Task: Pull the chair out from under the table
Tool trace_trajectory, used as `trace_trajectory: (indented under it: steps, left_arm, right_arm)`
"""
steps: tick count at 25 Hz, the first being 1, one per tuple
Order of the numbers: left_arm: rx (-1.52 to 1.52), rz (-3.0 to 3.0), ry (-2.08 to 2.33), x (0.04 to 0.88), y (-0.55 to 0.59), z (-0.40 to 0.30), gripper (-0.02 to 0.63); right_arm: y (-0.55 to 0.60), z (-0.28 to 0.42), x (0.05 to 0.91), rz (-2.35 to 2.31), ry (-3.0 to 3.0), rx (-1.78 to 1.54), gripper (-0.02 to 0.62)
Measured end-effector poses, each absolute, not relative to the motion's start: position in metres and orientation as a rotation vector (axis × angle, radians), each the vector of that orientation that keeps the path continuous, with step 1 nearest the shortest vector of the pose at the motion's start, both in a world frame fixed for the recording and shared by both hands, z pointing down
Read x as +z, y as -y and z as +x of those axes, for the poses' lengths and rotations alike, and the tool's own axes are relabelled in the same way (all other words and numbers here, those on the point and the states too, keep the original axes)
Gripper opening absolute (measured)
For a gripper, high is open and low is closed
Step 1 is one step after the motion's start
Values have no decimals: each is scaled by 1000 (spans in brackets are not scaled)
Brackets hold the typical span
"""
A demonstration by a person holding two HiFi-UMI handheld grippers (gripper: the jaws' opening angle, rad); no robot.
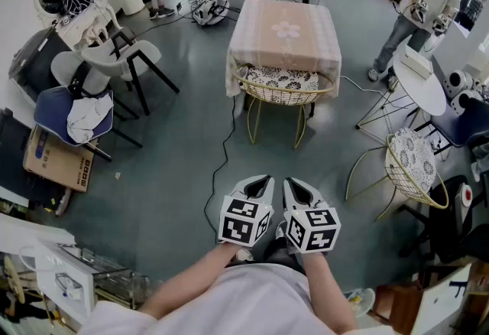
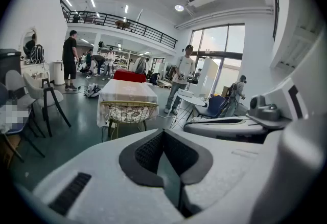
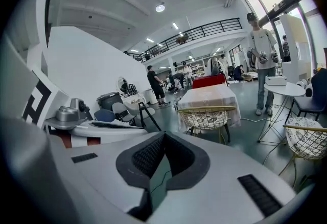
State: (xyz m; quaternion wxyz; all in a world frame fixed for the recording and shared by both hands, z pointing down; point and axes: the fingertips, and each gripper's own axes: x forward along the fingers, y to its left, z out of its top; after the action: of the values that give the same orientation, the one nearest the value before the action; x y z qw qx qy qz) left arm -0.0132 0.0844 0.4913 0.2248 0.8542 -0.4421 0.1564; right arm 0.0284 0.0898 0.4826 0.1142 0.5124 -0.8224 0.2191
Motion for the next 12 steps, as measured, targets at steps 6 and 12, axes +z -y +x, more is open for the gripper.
trace_trajectory:
  steps: [6,12]
  left_arm:
    - [426,2368,1206,489,-92,-22,5]
    - [415,2393,1186,486,-96,-27,5]
  right_arm:
    - [-98,12,481,1492,2415,626,2]
    - [-103,4,483,1512,2397,634,3]
